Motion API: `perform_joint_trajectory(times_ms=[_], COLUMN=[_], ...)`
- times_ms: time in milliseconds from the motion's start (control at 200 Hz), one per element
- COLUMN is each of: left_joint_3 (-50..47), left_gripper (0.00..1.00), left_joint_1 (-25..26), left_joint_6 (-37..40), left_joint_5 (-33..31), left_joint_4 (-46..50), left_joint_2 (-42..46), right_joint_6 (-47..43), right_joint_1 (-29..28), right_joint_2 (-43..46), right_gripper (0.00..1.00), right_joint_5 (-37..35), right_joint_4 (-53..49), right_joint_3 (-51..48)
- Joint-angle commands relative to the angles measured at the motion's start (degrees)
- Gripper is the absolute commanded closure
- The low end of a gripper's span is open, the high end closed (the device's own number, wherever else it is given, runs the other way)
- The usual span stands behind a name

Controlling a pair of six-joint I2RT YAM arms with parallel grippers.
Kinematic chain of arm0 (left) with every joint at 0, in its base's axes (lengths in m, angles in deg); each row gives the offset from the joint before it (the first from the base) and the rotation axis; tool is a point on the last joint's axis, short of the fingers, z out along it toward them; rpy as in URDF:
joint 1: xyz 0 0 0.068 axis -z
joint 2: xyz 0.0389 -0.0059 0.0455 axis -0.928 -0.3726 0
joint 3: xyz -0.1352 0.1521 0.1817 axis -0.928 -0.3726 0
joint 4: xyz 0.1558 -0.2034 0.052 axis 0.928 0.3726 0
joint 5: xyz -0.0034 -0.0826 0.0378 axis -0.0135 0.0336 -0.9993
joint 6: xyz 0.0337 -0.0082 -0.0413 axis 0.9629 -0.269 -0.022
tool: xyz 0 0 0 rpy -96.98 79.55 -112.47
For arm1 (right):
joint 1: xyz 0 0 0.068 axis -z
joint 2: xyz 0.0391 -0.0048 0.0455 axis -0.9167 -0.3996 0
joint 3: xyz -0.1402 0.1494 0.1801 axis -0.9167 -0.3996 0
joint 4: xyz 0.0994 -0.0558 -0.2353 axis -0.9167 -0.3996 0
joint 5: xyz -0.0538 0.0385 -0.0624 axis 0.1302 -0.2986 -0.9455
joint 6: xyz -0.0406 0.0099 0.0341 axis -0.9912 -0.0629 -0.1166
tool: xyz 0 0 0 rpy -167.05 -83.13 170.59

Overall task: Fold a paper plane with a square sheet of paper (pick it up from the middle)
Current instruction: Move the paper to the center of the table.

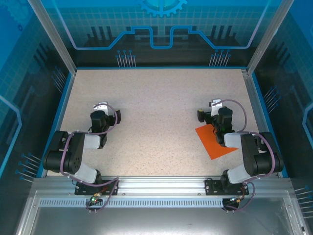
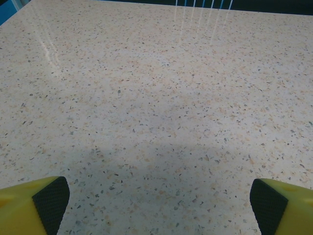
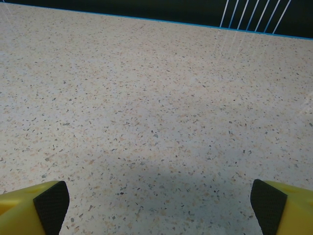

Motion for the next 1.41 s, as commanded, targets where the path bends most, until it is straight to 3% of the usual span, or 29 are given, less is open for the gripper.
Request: perform_joint_trajectory(times_ms=[0, 105, 215, 315, 435, 555, 740, 975, 1210, 1400], left_joint_3=[0.81, 1.21, 3.38, 7.99, 15.87, 20.48, 19.74, 15.87, 11.77, 11.80], left_gripper=[0.02, 0.01, 0.01, 0.02, 0.02, 0.01, 0.01, 0.01, 0.02, 0.02], left_joint_1=[-0.55, -0.62, -1.30, -1.60, -1.69, -1.84, -2.31, -2.32, -2.31, -2.31], left_joint_6=[-1.24, -2.56, -5.10, -9.20, -14.67, -23.78, -28.96, -31.63, -33.22, -34.09], left_joint_5=[0.34, -1.79, 0.27, -0.52, 0.81, -1.46, 9.94, 24.67, 28.09, 31.45], left_joint_4=[-0.93, 5.97, 17.37, 31.40, 45.71, 55.25, 57.19, 53.25, 49.92, 47.78], left_joint_2=[1.96, 8.90, 18.24, 24.94, 26.46, 26.27, 28.48, 30.59, 31.70, 28.78], right_joint_6=[-0.62, -2.81, 1.25, 9.04, 15.56, 21.56, 29.23, 34.30, 36.20, 38.97], right_joint_1=[1.25, -0.30, 0.05, 0.77, 1.55, 3.05, 3.57, 3.11, 1.36, -1.37], right_joint_2=[-0.08, 4.62, 11.61, 14.65, 17.35, 21.99, 23.75, 26.68, 20.79, 14.14], right_gripper=[0.01, 0.01, 0.01, 0.01, 0.01, 0.00, 0.01, 0.01, 0.02, 0.03], right_joint_5=[2.09, 3.03, -0.67, -3.40, -2.85, 4.05, 14.35, 13.12, 16.98, 15.68], right_joint_4=[0.16, -4.76, -32.95, -52.39, -67.57, -71.52, -78.37, -80.87, -75.31, -71.03], right_joint_3=[0.77, 1.72, 12.10, 20.90, 26.37, 24.04, 19.54, 12.60, 9.07, 8.55])
